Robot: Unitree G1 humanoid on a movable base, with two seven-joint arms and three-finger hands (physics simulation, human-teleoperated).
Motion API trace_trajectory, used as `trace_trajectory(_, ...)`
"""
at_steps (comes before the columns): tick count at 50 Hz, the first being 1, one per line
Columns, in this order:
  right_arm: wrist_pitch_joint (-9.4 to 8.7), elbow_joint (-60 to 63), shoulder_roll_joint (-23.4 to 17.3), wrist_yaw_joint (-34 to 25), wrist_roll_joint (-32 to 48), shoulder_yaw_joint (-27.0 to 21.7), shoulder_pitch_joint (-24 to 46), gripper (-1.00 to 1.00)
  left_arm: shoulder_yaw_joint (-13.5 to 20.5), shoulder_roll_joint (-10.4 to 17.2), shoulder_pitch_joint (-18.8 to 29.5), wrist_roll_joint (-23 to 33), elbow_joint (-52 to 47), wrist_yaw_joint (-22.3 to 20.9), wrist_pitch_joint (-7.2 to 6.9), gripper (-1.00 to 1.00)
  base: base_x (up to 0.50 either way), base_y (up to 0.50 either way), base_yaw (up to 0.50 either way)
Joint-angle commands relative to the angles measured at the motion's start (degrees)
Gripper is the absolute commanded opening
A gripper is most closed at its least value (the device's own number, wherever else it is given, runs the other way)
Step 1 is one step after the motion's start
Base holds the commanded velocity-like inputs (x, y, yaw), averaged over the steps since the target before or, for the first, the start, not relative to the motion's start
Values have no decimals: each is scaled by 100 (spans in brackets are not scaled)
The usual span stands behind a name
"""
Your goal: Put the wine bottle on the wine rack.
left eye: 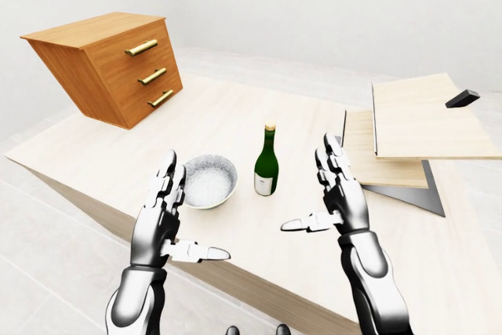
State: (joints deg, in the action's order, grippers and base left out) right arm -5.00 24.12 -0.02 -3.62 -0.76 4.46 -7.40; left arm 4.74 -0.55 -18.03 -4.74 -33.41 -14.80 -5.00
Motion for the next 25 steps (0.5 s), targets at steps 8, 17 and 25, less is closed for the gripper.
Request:
trace_trajectory(8,0,-433,39,90,113,-112,949,100,161,-1,-70,-88,30,-79,0,100,0,0,0)
trace_trajectory(17,0,-1076,126,316,174,-233,1710,100,374,-31,-72,-166,-65,-170,0,100,0,0,0)
trace_trajectory(25,0,-1696,153,498,96,-307,2326,100,418,-66,-111,-133,-173,-233,0,100,0,0,0)
